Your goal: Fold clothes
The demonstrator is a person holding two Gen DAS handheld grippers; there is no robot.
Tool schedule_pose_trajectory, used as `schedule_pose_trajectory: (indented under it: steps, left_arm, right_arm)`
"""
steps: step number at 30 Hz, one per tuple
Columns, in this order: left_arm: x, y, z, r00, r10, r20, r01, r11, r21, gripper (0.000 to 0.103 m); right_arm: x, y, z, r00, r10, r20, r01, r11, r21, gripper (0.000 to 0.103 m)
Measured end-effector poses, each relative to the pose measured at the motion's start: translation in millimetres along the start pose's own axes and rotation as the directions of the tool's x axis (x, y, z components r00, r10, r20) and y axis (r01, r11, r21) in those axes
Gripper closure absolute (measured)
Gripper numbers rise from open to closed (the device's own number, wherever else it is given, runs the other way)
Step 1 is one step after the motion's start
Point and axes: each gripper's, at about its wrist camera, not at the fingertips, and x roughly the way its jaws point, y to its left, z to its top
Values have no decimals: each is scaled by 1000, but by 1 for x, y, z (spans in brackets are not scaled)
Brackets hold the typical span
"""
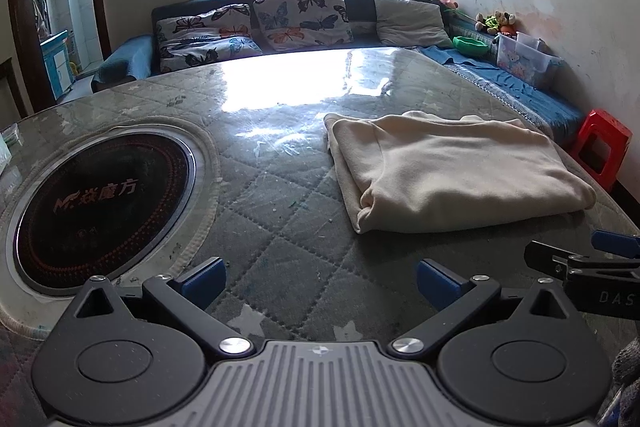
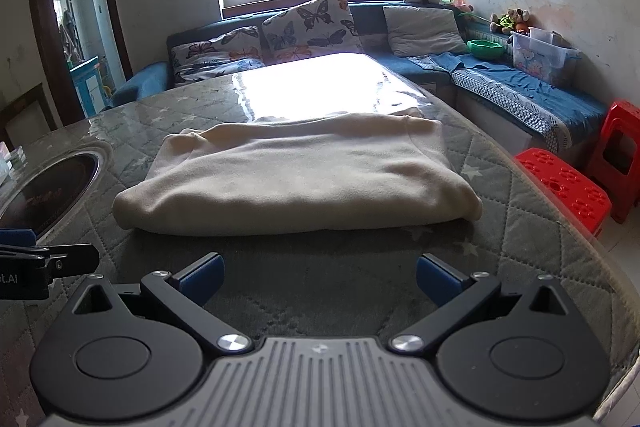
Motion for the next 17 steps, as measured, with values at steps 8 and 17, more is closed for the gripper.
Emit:
schedule_pose_trajectory:
  steps: [8,17]
  left_arm:
    - [1,-3,-1,1000,-2,-2,2,1000,9,0]
    - [2,-6,-2,1000,-4,-8,5,1000,19,0]
  right_arm:
    - [0,2,0,1000,2,5,-2,1000,-2,0]
    - [2,4,-1,1000,-3,7,3,1000,-6,0]
